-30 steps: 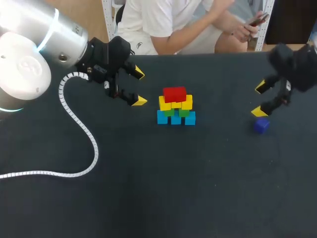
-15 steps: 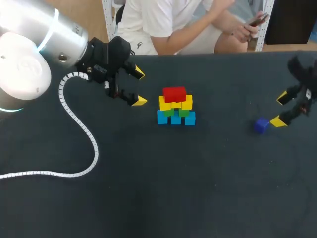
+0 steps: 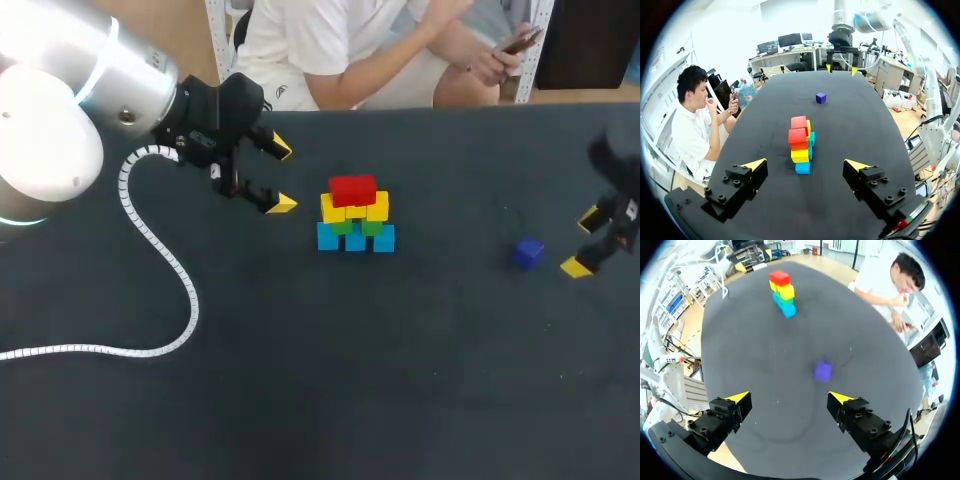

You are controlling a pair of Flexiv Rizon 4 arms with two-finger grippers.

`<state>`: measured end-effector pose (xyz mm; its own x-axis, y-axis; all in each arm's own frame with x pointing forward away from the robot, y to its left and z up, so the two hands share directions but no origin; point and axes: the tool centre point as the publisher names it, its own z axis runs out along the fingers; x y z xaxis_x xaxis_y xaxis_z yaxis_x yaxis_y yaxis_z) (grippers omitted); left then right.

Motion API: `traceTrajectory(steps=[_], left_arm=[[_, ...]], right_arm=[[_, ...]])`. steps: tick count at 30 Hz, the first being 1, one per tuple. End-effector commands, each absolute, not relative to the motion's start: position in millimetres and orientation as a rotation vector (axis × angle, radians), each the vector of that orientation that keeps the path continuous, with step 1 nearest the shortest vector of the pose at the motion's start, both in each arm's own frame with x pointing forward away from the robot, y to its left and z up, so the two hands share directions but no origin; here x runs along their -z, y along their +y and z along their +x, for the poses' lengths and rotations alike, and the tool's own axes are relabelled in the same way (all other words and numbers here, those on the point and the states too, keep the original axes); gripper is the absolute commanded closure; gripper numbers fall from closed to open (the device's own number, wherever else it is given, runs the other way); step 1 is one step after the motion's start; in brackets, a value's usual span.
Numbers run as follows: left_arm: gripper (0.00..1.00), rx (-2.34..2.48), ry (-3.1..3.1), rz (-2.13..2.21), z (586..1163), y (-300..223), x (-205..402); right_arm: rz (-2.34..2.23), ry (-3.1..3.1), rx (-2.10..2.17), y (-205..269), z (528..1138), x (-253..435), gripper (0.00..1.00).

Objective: Place the blue cubes, place green cubes on the blue cubes, place the yellow cubes on the green cubes, then place the red cubes on the yellow cubes, and place purple cube on the red cubes.

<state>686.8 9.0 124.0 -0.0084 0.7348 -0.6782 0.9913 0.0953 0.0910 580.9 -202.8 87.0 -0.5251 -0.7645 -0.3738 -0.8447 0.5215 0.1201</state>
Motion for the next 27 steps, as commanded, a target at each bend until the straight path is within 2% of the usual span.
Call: traceTrajectory(steps=[1, 14, 27], left_arm=[[0.00, 0.573, 1.793, 1.694, 688, 10, -123], [0.00, 0.573, 1.793, 1.694, 688, 10, -123], [0.00, 0.573, 1.793, 1.694, 688, 10, -123]], right_arm=[[-1.353, 2.502, -0.463, -203, 586, -68, 0.00], [-1.459, 2.514, -0.436, -176, 609, -42, 0.00], [-1.438, 2.543, -0.364, -179, 624, -36, 0.00]])
